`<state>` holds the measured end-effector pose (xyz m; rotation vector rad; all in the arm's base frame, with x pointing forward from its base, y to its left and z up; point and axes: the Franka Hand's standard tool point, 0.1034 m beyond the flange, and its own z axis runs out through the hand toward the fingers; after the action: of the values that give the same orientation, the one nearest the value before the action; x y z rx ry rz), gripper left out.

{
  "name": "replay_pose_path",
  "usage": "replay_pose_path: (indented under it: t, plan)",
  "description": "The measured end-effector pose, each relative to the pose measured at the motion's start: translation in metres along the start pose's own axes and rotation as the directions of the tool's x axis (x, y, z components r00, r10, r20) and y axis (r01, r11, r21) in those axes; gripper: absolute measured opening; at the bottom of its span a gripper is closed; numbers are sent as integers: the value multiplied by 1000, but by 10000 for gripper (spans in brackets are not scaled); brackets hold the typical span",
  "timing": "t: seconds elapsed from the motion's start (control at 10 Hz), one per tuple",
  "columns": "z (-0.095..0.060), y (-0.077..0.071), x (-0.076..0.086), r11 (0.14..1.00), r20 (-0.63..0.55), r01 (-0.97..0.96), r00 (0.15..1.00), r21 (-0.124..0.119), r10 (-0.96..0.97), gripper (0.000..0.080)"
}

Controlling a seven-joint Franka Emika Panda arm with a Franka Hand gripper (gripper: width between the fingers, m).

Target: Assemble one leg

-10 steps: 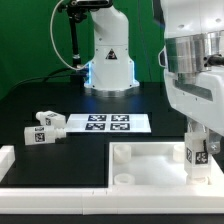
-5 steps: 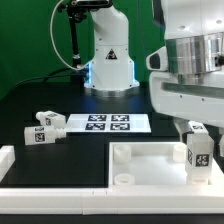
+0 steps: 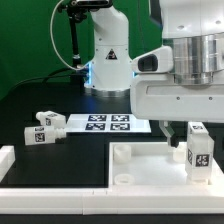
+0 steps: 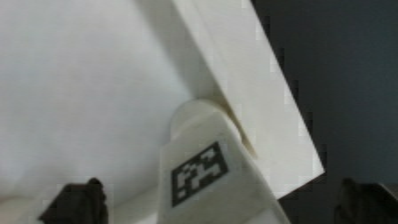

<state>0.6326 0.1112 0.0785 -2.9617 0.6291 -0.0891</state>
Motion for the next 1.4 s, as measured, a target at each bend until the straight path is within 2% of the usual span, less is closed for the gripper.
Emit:
replay_pose_path:
  t: [0.1, 0.2, 0.4, 0.5, 0.6, 0.7, 0.9, 1.0, 1.1, 1.2, 1.3, 1.4]
  plan:
    - [-2, 2, 4, 958, -13, 286, 958, -32, -287, 649]
    - [-2, -1, 5, 933, -24, 359, 933, -39, -360, 649]
    - [-2, -1, 5, 958, -26, 284, 958, -33, -285, 621]
    - [-2, -1, 5, 967, -27, 252, 967, -32, -253, 424]
    - [-2, -1, 5, 982, -28, 188, 982, -30, -189, 424]
    - [-2, -1, 5, 994, -31, 106, 994, -27, -107, 284]
    - [-1, -1, 5, 996, -36, -83, 996, -22, 82, 285]
    - [-1, -1, 5, 969, -43, -246, 968, -20, 245, 285]
    - [-1, 0, 6, 919, -46, -394, 918, -14, 393, 285]
    - [-2, 1, 6, 838, -35, -546, 837, 2, 545, 285]
    - [-1, 0, 6, 695, -24, -719, 695, 13, 719, 285]
    - [-1, 0, 6, 589, -20, -808, 589, 24, 808, 285]
